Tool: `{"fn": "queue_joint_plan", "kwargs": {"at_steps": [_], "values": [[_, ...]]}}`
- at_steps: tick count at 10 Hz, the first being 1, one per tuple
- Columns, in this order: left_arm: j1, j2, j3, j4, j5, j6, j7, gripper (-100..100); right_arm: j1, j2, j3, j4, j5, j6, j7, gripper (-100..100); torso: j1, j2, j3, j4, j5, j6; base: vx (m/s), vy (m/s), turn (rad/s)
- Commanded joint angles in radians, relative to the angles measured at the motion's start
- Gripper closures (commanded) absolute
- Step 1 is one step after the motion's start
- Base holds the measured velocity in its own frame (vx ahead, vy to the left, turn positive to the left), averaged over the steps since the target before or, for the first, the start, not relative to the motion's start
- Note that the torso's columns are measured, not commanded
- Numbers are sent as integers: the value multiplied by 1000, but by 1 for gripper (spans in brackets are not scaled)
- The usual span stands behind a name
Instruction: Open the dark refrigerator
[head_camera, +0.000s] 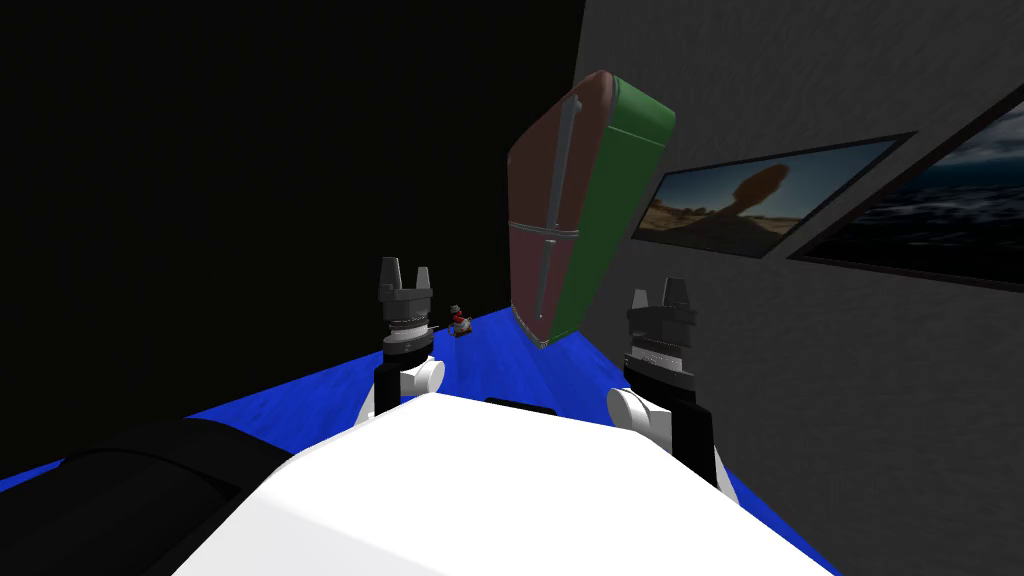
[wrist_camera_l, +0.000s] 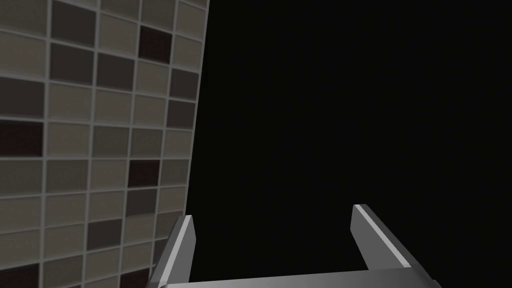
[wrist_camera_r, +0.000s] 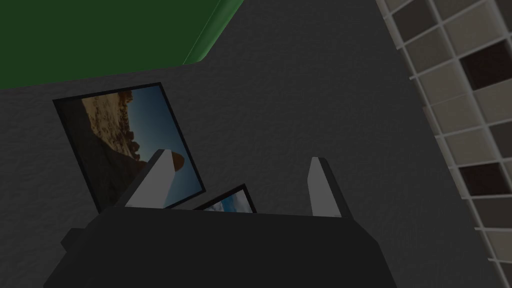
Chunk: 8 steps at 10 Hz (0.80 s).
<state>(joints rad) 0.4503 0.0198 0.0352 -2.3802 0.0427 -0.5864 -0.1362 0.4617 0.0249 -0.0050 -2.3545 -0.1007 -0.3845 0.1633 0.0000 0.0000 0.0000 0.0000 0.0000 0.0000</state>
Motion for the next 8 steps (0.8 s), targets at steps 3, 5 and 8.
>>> {"fn": "queue_joint_plan", "kwargs": {"at_steps": [3,5,8], "values": [[0,0,0,0,0,0,0,0,0,0,0,0,0,0,0,0,0,175,-351,176,0,0,0,0,0],[0,0,0,0,0,0,0,0,0,0,0,0,0,0,0,0,0,322,-644,322,0,0,0,0,0],[0,0,0,0,0,0,0,0,0,0,0,0,0,0,0,0,0,544,-1087,544,0,0,0,0,0]]}}
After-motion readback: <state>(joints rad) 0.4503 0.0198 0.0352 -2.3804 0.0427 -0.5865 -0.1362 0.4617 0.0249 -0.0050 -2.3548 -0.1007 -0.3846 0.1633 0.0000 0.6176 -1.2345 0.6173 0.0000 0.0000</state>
